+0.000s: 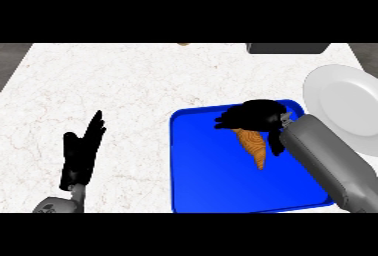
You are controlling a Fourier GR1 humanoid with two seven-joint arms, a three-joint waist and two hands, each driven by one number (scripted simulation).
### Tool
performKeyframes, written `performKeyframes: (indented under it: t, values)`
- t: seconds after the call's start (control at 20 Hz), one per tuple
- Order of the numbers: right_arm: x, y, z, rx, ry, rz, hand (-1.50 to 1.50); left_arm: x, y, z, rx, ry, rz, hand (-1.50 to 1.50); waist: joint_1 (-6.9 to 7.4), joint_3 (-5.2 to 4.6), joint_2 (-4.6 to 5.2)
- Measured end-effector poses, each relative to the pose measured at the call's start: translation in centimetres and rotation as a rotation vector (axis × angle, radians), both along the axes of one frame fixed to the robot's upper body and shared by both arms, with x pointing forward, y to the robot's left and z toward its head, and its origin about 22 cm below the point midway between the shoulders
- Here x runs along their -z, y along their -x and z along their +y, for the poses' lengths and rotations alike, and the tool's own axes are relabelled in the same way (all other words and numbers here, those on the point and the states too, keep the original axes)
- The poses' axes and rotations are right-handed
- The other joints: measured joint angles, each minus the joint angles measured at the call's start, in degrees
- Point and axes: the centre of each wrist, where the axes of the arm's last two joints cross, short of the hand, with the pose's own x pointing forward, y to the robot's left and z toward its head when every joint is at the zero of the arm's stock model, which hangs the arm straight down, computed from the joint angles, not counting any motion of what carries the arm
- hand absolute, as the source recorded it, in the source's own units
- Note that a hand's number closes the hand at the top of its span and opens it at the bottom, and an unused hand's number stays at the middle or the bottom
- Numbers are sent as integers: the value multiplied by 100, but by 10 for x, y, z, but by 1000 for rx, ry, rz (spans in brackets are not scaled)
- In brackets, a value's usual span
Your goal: Pick the croissant from the tray and place it in the plate
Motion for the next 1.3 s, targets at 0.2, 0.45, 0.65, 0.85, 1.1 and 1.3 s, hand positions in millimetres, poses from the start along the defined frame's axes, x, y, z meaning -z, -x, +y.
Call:
performKeyframes:
  t: [0.2,0.45,0.65,0.85,1.1,1.3]
  values:
    - [14,0,-4,3,9,1,-150,0,1,5,3,-2,1,0,5,1,2]
    - [23,-2,-5,-26,15,-13,150,-3,3,0,1,-3,4,0,15,-2,-3]
    - [25,-5,-5,-62,-26,-40,150,-1,3,3,-4,-5,1,0,18,-7,-16]
    - [21,-6,1,-82,-50,-75,150,1,6,9,0,-6,3,0,3,-3,-8]
    - [18,-9,-16,25,-144,-149,150,0,3,7,-8,-4,5,0,-40,1,-10]
    - [24,-7,-65,361,-244,-196,150,0,8,11,-32,-6,6,0,-203,8,-39]
